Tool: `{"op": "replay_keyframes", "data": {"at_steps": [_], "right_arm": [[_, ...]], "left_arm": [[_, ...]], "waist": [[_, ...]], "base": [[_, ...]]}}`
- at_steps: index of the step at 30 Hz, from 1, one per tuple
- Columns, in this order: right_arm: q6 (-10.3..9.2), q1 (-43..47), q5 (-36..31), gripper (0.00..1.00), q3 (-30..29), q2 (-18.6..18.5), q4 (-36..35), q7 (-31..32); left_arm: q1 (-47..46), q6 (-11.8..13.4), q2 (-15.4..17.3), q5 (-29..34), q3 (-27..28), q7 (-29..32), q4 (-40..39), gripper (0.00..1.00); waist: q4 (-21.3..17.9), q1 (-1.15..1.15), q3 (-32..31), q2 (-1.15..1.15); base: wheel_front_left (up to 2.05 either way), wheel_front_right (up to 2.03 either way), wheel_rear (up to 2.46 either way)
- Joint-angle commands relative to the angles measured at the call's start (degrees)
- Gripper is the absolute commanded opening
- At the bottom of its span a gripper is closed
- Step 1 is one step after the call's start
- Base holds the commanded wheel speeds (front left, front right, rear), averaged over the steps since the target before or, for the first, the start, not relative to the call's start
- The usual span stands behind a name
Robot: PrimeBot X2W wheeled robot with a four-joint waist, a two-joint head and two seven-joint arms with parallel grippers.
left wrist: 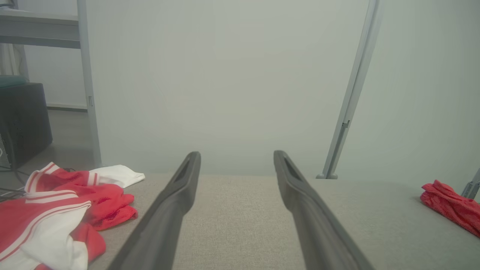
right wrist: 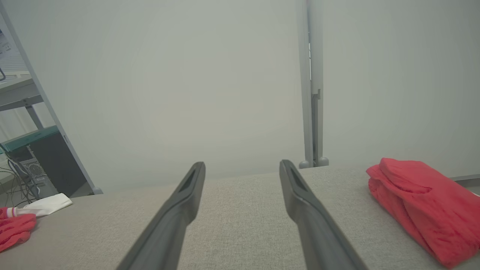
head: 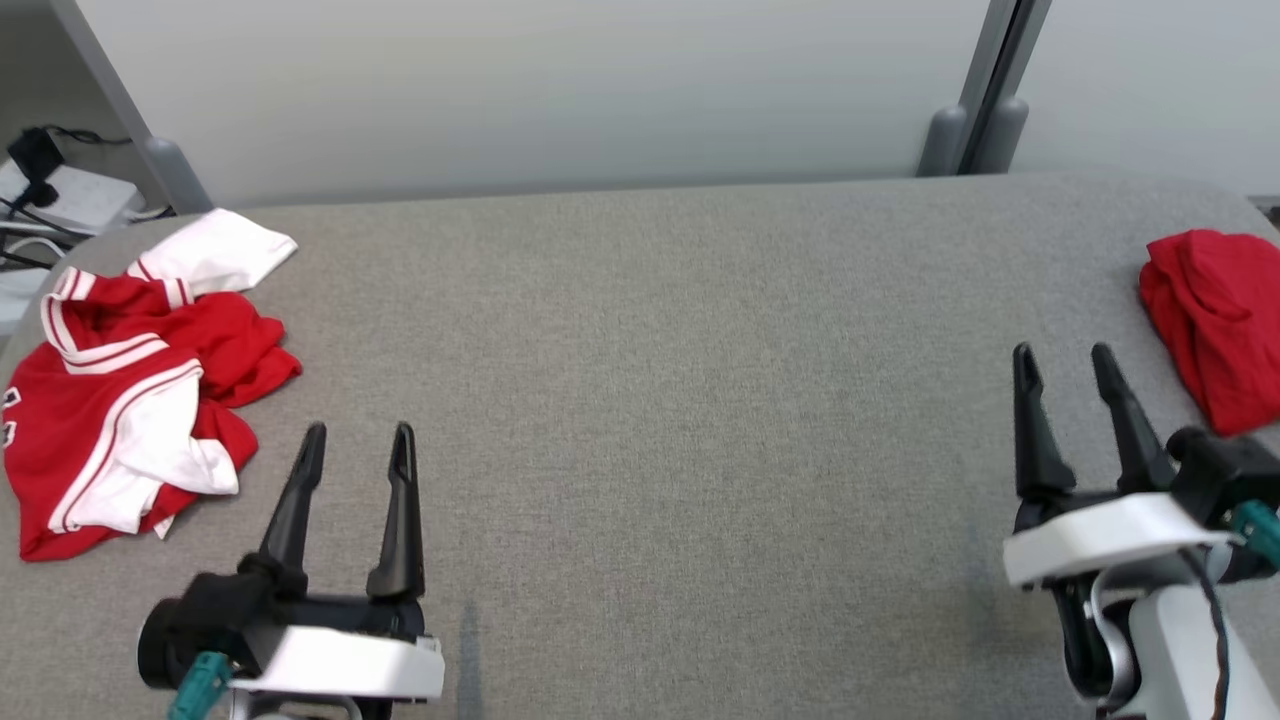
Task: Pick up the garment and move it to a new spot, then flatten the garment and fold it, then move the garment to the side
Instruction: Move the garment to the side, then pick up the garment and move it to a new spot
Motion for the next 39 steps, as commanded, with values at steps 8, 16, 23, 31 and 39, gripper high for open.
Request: {"op": "replay_keyframes", "data": {"at_steps": [8,16,23,31,39], "right_arm": [[0.0,8.51,-2.27,1.0,3.97,-0.19,-9.22,-0.35],[0.0,15.11,-3.17,1.0,4.49,-0.25,-14.21,-0.35],[0.0,18.51,-4.67,1.0,4.77,-0.19,-15.7,-0.35],[0.0,19.57,-4.82,1.0,4.37,-0.09,-16.1,-0.35],[0.0,19.88,-4.01,1.0,3.73,-0.04,-16.08,-0.35]], "left_arm": [[2.87,-0.22,0.14,4.8,2.65,-0.32,-0.02,1.0],[5.53,-1.09,0.02,3.47,3.97,-0.32,2.18,1.0],[6.36,-0.73,0.01,2.59,3.5,-0.32,2.6,1.0],[6.48,-1.06,0.0,2.59,3.72,-0.32,2.95,1.0],[6.93,-0.97,0.0,2.91,3.06,-0.32,2.59,1.0]], "waist": [[0.05,0.0,-4.37,0.0],[-0.13,0.0,-6.14,0.0],[0.01,0.0,-6.67,0.0],[-0.31,0.0,-7.04,0.0],[-0.29,0.0,-7.17,0.0]], "base": [[0.0,0.0,0.0],[0.0,0.0,0.0],[0.0,0.0,0.0],[0.0,0.0,0.0],[0.0,0.0,0.0]]}}
